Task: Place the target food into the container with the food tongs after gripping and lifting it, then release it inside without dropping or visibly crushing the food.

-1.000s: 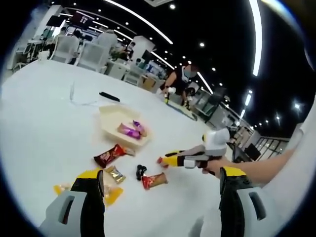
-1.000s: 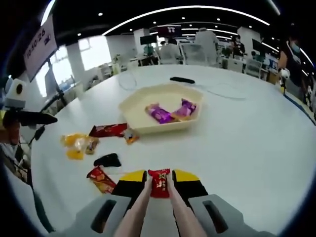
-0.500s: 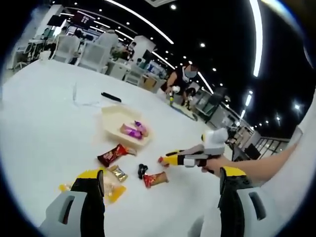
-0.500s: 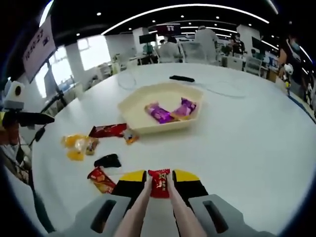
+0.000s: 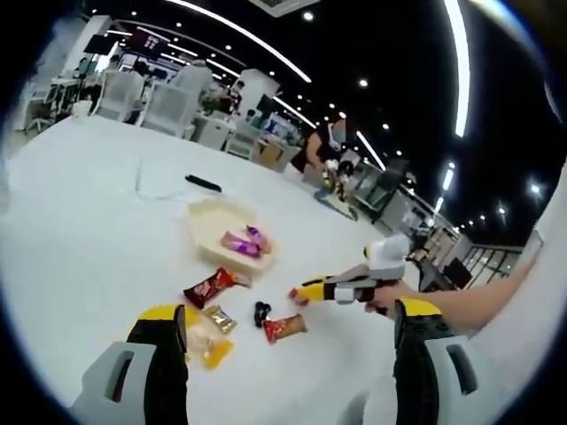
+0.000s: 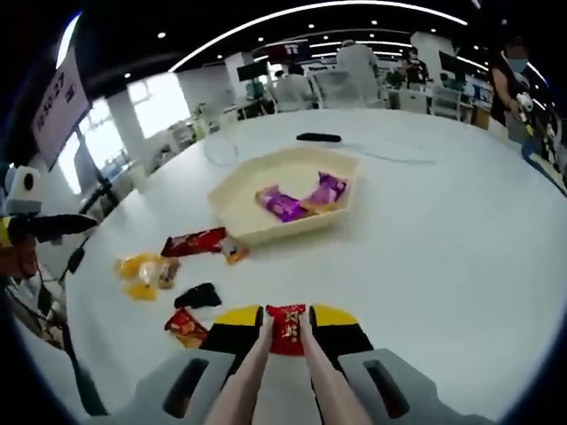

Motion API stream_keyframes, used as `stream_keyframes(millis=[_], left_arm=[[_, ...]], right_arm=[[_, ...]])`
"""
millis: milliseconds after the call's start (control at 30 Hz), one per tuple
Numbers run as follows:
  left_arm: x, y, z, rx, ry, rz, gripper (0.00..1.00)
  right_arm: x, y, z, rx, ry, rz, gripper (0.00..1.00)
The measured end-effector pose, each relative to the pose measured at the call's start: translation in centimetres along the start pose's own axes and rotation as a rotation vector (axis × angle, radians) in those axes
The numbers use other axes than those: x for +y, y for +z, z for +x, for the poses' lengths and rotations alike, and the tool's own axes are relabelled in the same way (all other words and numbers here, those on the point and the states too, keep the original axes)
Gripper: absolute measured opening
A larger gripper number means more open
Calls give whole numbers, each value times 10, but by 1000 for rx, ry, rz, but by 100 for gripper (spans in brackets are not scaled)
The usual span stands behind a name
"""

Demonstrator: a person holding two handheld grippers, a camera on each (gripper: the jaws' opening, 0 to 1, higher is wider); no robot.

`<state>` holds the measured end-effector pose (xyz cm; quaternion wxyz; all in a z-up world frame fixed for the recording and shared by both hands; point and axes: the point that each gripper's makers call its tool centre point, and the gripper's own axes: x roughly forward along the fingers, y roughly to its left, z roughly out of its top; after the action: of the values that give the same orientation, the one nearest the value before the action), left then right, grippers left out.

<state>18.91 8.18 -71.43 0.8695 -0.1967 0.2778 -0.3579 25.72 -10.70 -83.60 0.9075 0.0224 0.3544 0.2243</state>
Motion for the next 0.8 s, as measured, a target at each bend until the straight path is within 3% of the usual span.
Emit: stream_keyframes(millis=[100, 267, 400, 667, 800], left_arm=[[-6, 14, -3, -29, -10, 36, 98], [4, 27, -6, -37, 23, 39, 98], [10, 41, -14, -80, 42, 30, 98], [15, 49, -33, -70, 33, 22, 99], [25, 42, -43, 8, 93, 67, 99]], right_arm=[[7, 3, 1, -6, 16, 5, 19], [12, 6, 1, -7, 32, 35, 20], [14, 12, -8, -9, 42, 47, 20], [1, 20, -15, -24, 12, 77, 19], [3, 22, -18, -24, 14, 81, 20]])
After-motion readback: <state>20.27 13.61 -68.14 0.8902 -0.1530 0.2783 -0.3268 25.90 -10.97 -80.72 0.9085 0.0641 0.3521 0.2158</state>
